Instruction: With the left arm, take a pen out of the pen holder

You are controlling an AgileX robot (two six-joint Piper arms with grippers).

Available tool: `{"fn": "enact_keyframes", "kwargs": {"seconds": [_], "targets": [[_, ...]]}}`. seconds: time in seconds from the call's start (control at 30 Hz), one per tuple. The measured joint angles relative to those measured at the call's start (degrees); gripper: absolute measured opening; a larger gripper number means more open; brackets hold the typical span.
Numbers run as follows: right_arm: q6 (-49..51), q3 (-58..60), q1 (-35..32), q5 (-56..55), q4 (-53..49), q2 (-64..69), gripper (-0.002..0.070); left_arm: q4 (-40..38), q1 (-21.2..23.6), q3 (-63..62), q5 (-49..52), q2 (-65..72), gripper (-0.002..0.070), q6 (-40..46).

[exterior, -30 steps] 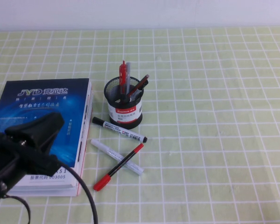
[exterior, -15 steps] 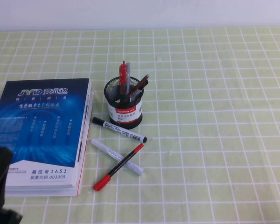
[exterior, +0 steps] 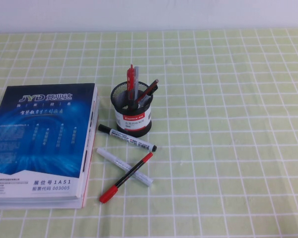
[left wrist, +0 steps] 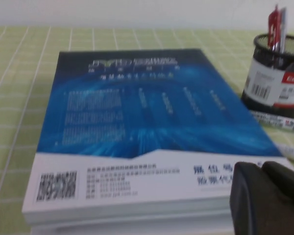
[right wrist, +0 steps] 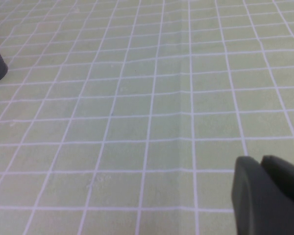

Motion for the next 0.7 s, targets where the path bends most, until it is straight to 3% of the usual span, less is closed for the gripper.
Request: {"fn": "enact_keyframes", "kwargs": {"seconds": [0.33,0.7], "targets": [[0.0,0.0,0.0,0.0,0.0,0.0,-0.0015,-1.6,1.4,0.0,7.1,-1.5,0.0000,0.0],[0.0,0.0,0.0,0.0,0.0,0.0,-0.0015,-2.3,11.4,0.0,7.1,-1.6,0.0000,0.4]]}}
